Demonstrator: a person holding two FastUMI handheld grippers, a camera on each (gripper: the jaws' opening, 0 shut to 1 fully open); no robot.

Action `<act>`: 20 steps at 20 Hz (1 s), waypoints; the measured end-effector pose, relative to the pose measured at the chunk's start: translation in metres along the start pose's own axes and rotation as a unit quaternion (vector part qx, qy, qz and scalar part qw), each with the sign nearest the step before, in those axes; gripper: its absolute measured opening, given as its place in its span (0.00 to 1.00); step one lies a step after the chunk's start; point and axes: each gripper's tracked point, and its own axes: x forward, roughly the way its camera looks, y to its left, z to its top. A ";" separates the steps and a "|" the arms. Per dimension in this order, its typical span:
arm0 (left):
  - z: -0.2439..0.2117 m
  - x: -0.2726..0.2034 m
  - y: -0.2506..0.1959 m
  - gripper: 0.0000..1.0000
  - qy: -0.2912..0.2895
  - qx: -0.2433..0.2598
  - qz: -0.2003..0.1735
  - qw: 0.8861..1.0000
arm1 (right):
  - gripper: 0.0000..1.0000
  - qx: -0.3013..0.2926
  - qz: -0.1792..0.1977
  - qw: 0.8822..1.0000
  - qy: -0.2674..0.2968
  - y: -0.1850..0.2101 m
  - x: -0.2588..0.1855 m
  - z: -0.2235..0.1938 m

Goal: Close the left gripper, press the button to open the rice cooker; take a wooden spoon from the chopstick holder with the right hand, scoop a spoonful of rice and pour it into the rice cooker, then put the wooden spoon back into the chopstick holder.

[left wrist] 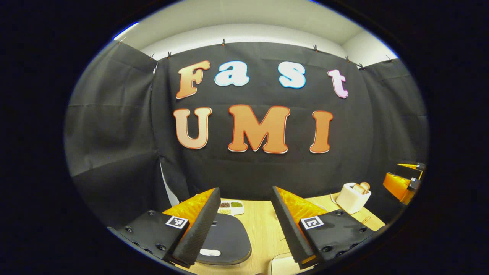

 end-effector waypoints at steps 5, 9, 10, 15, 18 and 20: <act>0.007 -0.017 -0.002 0.91 -0.034 0.011 0.005 0.999 | 0.89 0.006 0.018 1.000 -0.023 0.002 -0.003 0.006; 0.009 -0.019 -0.003 0.90 -0.042 0.005 0.007 0.999 | 0.90 0.014 0.021 0.999 -0.029 0.000 0.000 0.002; 0.010 -0.019 -0.002 0.90 -0.045 0.009 0.009 0.999 | 0.90 0.014 0.024 0.999 -0.030 0.001 0.000 0.003; 0.011 -0.018 -0.007 0.90 -0.047 0.008 0.009 0.999 | 0.90 0.000 0.033 0.999 -0.038 0.004 0.000 0.003; 0.015 -0.017 -0.008 0.90 -0.053 0.012 0.007 0.998 | 0.90 0.004 0.039 0.999 -0.035 0.007 0.002 0.001; 0.016 -0.018 -0.010 0.91 -0.057 0.019 0.006 0.998 | 0.90 0.005 0.038 0.999 -0.036 0.005 0.003 0.003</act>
